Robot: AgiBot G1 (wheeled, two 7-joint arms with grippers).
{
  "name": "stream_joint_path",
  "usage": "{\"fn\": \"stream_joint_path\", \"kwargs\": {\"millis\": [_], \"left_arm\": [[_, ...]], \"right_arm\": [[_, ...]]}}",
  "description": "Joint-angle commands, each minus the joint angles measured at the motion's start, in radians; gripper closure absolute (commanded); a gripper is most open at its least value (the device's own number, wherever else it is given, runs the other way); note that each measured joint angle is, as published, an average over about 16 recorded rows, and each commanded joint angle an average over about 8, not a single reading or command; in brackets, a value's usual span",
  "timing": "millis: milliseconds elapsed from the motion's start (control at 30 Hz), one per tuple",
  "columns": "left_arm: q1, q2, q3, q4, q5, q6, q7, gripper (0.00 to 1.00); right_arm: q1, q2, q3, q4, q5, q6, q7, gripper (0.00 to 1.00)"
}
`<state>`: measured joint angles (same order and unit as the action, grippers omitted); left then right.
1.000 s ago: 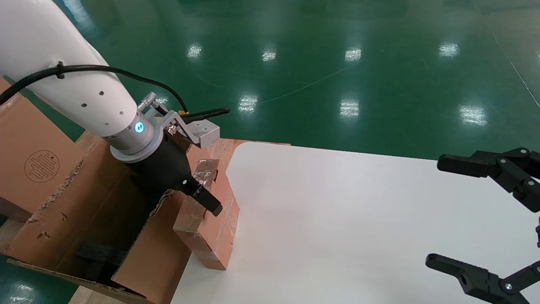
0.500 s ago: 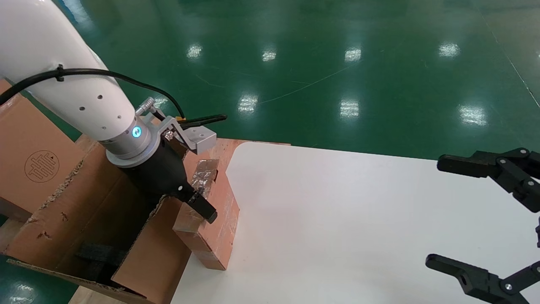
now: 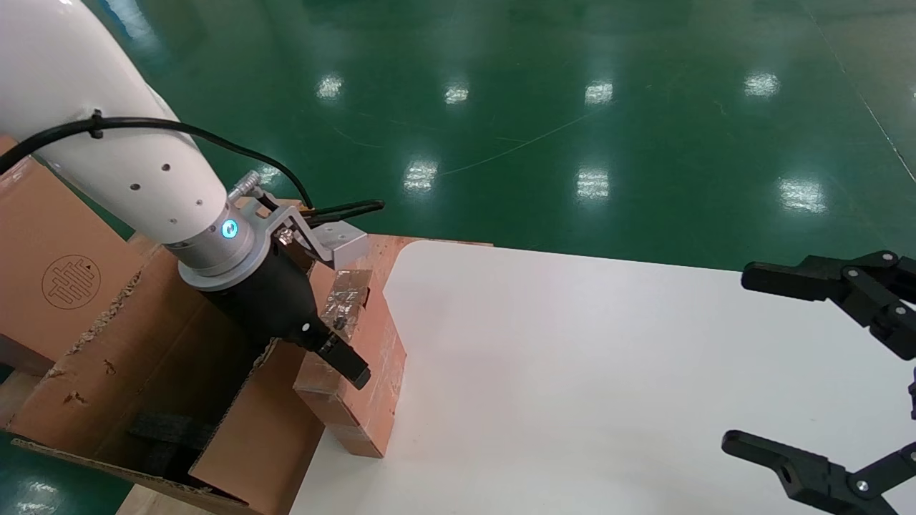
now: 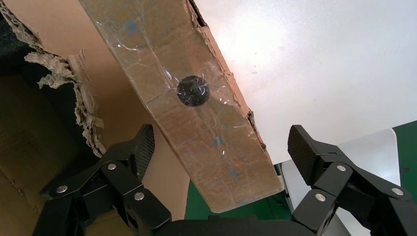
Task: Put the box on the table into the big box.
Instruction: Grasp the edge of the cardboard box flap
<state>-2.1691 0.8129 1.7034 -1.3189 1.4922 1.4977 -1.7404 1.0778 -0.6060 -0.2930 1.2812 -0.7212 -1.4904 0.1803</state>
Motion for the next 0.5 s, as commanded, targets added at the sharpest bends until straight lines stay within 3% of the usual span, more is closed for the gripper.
{"fn": "stream_joint_path", "kwargs": {"millis": [33, 233, 267, 300, 500], "left_arm": [[0.001, -0.002, -0.002, 0.001, -0.005, -0.002, 0.000, 0.21], [0.001, 0.000, -0.001, 0.000, -0.001, -0.001, 0.000, 0.96], [0.001, 0.000, -0.001, 0.000, 0.000, -0.001, 0.000, 1.00], [0.000, 0.000, -0.001, 0.000, 0.000, 0.000, 0.000, 1.00], [0.000, 0.001, 0.001, 0.000, 0.003, 0.001, 0.000, 1.00]], "right_arm": [[0.000, 0.000, 0.000, 0.000, 0.000, 0.000, 0.000, 0.00], [0.000, 0.000, 0.000, 0.000, 0.000, 0.000, 0.000, 0.00], [0.000, 0.000, 0.000, 0.000, 0.000, 0.000, 0.000, 0.00], [0.000, 0.000, 0.000, 0.000, 0.000, 0.000, 0.000, 0.06], [0.000, 0.000, 0.000, 0.000, 0.000, 0.000, 0.000, 0.81]]}}
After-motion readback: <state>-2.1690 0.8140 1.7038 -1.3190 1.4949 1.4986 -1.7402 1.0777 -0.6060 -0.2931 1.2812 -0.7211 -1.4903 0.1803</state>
